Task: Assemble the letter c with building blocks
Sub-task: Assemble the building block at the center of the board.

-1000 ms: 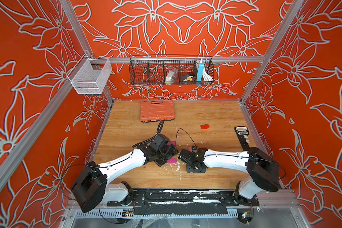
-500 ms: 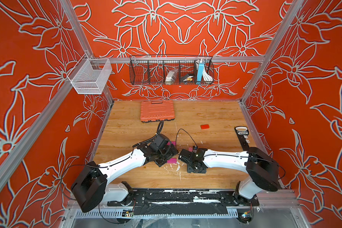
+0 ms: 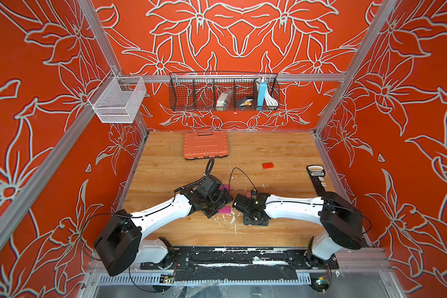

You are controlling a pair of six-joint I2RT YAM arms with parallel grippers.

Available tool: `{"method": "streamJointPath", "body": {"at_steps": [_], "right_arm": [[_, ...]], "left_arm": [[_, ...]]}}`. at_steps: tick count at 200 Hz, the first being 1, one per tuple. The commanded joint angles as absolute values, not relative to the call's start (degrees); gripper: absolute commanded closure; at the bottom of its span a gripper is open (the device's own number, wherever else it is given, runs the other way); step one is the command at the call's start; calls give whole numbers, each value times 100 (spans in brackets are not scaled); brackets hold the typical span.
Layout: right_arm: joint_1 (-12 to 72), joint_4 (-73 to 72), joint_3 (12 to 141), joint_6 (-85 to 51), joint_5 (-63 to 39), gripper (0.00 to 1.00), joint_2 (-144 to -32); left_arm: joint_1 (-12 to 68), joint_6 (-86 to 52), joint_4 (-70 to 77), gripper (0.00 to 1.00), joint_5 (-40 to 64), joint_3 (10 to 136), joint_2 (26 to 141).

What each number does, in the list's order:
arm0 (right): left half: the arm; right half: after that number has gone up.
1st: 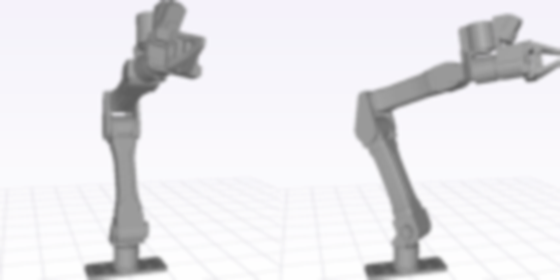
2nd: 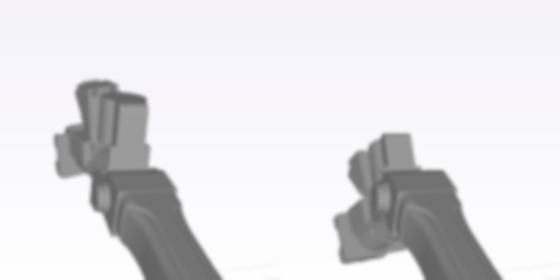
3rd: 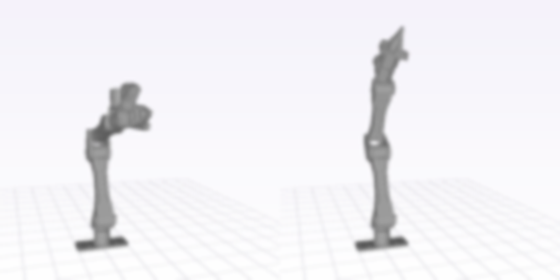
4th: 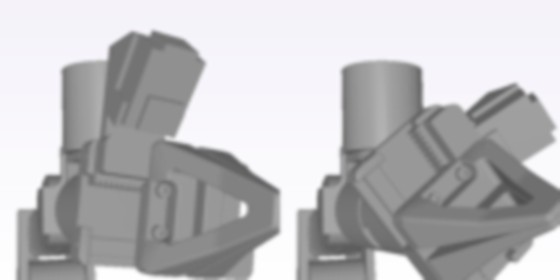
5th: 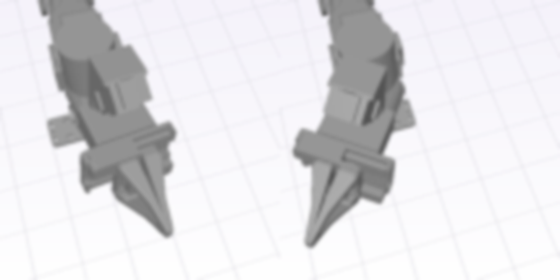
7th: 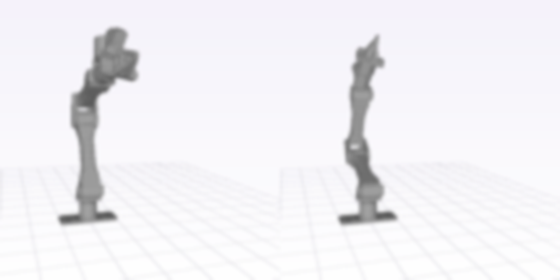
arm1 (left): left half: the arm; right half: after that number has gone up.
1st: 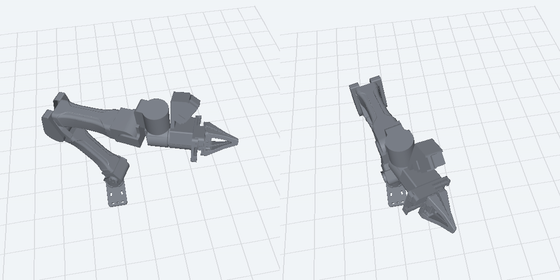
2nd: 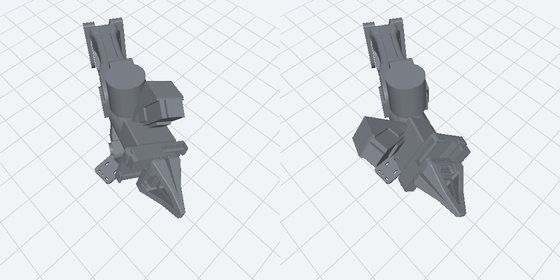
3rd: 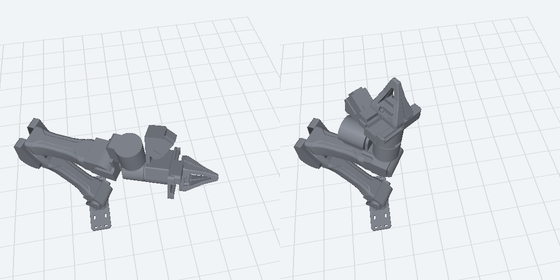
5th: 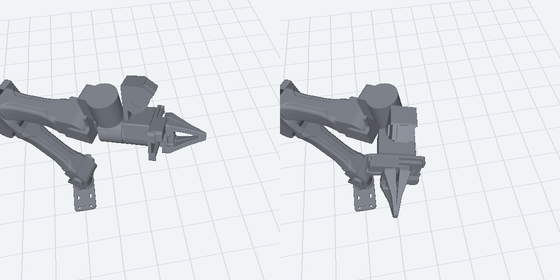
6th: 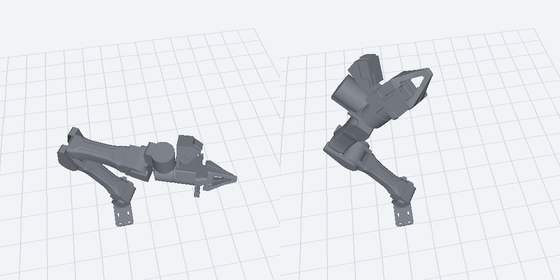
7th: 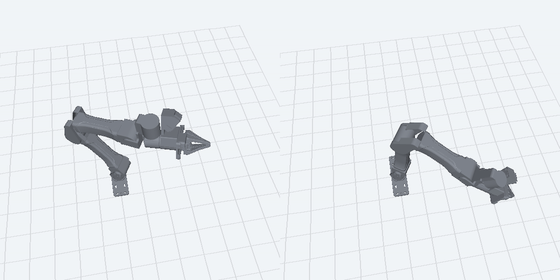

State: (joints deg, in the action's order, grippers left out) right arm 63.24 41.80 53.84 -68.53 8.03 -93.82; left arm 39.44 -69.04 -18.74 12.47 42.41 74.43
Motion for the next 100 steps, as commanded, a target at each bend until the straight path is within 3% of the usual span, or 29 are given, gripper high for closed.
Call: {"method": "streamJointPath", "body": {"at_steps": [1,100], "right_arm": [[6278,4218,5405,-6829,831,51,-9581],[6210,4166,5305,-6864,822,51,-9563]], "left_arm": [[3973,-6873,-1864,1,1129,4315,7515],[3975,-6860,-1844,1,1134,4325,7532]]}}
